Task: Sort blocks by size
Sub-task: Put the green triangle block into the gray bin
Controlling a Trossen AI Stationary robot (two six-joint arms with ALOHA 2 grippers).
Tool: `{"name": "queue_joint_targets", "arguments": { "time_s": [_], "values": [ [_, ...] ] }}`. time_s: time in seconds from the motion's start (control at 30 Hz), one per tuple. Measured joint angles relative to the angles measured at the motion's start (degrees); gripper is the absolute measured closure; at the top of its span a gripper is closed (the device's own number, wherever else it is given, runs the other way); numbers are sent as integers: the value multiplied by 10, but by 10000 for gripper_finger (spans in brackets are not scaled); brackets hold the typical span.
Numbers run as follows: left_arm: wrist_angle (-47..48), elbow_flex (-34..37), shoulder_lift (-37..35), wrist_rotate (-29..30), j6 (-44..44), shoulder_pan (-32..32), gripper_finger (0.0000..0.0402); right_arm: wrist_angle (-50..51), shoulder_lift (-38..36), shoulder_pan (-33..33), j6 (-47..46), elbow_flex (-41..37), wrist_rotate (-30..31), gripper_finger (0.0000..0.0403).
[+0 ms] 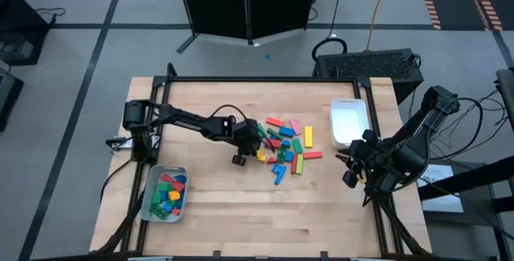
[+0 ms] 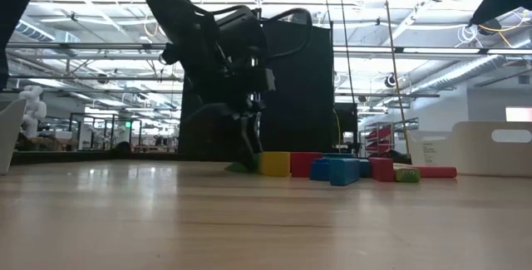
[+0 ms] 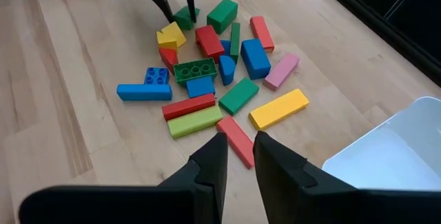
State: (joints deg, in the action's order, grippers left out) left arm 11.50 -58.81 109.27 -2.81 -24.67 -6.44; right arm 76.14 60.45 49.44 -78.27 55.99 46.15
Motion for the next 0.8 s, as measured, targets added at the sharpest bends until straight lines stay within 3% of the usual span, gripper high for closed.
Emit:
{"name": "queue_joint_targets", "arguments": {
  "time_s": [0.2, 0.43, 0.6, 0.8],
  "values": [
    [36, -11, -23, 6, 101, 13, 273, 0, 0, 0, 0, 0, 0, 335],
    [183, -65, -60, 3, 183, 48, 282, 0, 0, 0, 3, 0, 3, 335],
    [295, -106, -94, 6, 213, 95, 282, 0, 0, 0, 5, 0, 3, 335],
    [426, -134, -162, 15, 345, 178, 282, -7, 0, 0, 7, 0, 2, 335]
  ]
}}
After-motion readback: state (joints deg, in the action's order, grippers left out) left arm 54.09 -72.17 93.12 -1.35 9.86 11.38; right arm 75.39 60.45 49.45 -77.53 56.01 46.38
